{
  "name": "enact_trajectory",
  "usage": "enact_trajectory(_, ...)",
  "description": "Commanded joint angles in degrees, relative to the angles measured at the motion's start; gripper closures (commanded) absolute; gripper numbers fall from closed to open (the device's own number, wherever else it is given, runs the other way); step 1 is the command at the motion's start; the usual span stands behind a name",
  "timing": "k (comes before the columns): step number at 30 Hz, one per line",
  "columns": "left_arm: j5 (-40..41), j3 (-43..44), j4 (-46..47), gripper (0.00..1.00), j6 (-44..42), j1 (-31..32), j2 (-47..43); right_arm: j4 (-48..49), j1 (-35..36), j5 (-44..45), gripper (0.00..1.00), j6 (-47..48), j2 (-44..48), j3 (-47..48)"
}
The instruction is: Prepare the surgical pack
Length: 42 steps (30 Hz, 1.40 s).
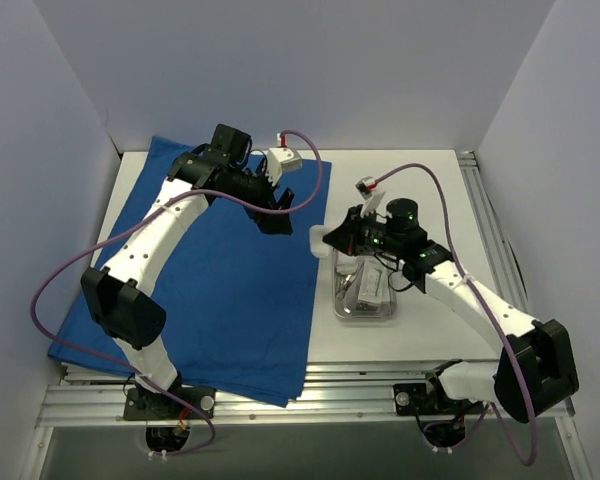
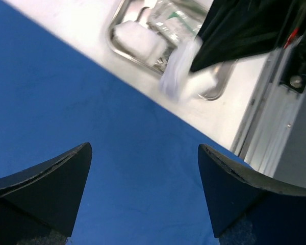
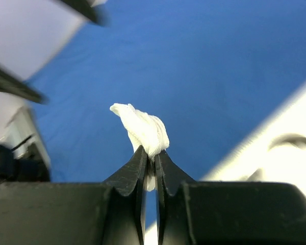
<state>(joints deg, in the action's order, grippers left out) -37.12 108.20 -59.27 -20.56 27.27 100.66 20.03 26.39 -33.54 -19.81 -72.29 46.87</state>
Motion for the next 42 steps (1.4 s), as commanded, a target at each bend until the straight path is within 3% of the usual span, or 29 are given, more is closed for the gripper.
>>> enact_trajectory(1,9.2,-0.3,3.1,0.06,3.9,-0.5,-1.0,-17.7,-6.2,4.3,1.00,1.5,2.9,2.9)
enact_trajectory(5,13.2,-1.2,3.6,0.06,4.6,-0.7,-0.6,-26.3,-15.1,3.3,1.00,3.2,0.1,2.6)
enact_trajectory(9,13.7,-1.9,3.7,0.06,4.6,-0.7,-0.3,-27.5,-17.4,-0.2,1.00,4.2,-4.7,2.6)
enact_trajectory(20,14.7,-3.1,3.5,0.06,3.6,-0.7,-0.7,-22.9,-19.3,-2.1,1.00,5.9,-17.6,6.4)
enact_trajectory(36,14.8,-2.5,2.8,0.06,3.2,-0.7,-0.6,-22.2,-19.4,6.2,1.00,9.0,-23.7,9.3)
enact_trajectory(42,14.7,-2.6,2.8,0.06,3.1,-0.7,-0.6,-21.0,-19.2,7.1,0.93,9.3,-24.0,9.6)
